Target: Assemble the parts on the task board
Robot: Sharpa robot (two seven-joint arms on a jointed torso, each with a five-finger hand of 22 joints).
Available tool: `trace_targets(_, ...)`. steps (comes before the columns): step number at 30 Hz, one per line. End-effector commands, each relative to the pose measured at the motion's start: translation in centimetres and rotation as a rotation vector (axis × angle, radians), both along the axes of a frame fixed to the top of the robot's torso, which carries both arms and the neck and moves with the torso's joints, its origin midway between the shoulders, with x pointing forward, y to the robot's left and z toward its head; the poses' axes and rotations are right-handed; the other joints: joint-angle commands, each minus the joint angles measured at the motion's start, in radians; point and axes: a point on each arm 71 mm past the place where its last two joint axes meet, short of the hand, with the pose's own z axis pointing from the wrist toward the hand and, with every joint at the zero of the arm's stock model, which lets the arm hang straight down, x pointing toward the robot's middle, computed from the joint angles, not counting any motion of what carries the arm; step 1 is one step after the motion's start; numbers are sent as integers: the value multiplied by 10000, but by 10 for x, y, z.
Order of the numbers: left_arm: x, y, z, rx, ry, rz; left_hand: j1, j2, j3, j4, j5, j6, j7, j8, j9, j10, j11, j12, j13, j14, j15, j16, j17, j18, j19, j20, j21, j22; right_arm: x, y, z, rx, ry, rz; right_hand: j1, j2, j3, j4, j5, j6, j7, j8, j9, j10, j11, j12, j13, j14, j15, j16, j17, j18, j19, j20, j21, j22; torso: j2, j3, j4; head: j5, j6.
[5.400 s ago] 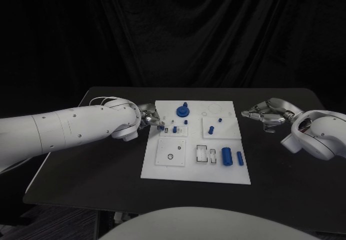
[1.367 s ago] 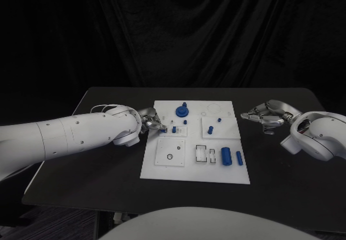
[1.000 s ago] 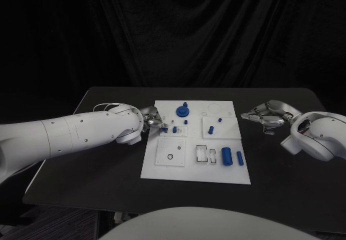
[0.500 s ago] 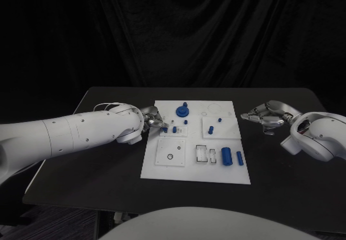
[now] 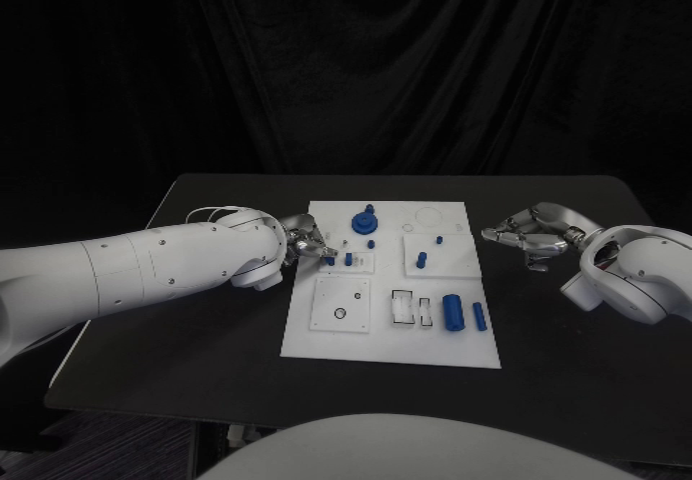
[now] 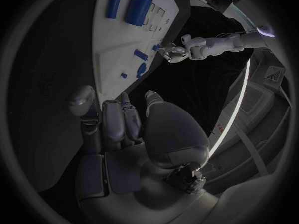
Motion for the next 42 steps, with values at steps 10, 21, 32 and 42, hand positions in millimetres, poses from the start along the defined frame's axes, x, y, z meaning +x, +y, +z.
trace_targets(10,-4,2,-4,128,343,-68,7,1,-64,-26,63,-64,-37,-69,-10,1040,10,36,2632,1040,-23,26,2634,71,-10,10,-64,426,-1,-1,-3,-128,235,-26,111,-21,-64,12,35,67,-24,5,-18,-83,20,-35,33,-44,9,-67,-20,177,-51,6,-90,107,1,-5,13,24,2)
trace_targets(21,-2,2,-4,117,320,-90,-351,3,-735,578,-478,-428,160,-370,-246,1040,174,36,2632,1040,105,26,2634,92,-91,115,-209,376,-2,-1,-4,-153,298,-27,111,-21,-64,12,35,67,-24,5,-18,-83,20,-35,33,-44,9,-67,-20,177,-51,6,-90,107,0,-4,9,43,2)
trace_targets(32,-2,1,-5,155,419,-163,-982,-38,-2373,1803,-1300,-495,273,-584,-644,1040,287,36,2632,1040,210,26,2634,114,-112,230,-316,402,-2,-1,-4,-177,333,-1,132,-18,-76,11,44,63,-23,1,-24,-94,22,-43,21,-50,10,-80,-32,180,-57,7,-121,96,-2,1,2,55,2)
trace_targets(42,-2,4,-6,251,521,-116,-912,182,-2832,2139,-1278,-337,239,-495,-694,1040,270,36,2632,1040,206,26,2634,127,-127,234,-376,407,-2,-1,-4,-198,359,1,143,-16,-79,9,56,63,-23,0,-26,-100,22,-47,14,-53,10,-87,-38,181,-57,7,-130,93,-3,4,4,57,2)
